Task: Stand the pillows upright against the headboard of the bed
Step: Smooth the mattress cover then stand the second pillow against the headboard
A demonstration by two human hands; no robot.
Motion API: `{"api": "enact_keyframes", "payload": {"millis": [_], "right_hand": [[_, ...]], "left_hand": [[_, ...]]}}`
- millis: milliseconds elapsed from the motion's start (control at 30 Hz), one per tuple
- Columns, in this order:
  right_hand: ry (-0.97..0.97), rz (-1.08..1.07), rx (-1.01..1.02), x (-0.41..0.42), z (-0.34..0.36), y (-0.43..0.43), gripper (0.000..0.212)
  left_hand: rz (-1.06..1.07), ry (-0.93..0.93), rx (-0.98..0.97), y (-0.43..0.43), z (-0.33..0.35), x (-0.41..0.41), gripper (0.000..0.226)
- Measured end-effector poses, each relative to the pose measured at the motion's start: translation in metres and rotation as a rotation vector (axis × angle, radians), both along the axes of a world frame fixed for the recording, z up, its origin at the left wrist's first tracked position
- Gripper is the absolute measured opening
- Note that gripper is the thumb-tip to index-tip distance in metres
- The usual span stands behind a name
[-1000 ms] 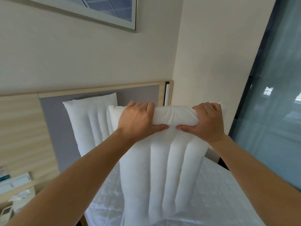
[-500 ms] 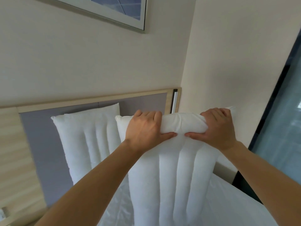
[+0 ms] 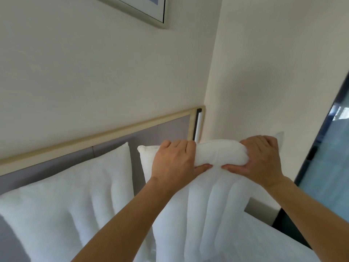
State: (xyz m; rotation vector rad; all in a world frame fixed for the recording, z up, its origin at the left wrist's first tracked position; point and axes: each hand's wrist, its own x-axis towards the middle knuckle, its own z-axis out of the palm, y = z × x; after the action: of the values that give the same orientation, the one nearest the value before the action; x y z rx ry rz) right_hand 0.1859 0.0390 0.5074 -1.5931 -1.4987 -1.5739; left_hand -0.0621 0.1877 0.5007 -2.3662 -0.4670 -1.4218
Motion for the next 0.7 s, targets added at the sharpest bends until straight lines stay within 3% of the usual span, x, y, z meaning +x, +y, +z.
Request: {"api": "enact_keyframes", "payload": {"millis": [300,700], "right_hand": [[-0.024,0.021,0.0,0.02,0.032,0.073,0.082],[-0.062,0.256,-0.063,0.087,0.038,0.168,0.086]], "left_hand": [[0.035,-0.06,-0.028,0.062,0.017,0.024,0.062],[0.21,-0.174,-0.082,0.104,-0.005,0.076,0.065]]}}
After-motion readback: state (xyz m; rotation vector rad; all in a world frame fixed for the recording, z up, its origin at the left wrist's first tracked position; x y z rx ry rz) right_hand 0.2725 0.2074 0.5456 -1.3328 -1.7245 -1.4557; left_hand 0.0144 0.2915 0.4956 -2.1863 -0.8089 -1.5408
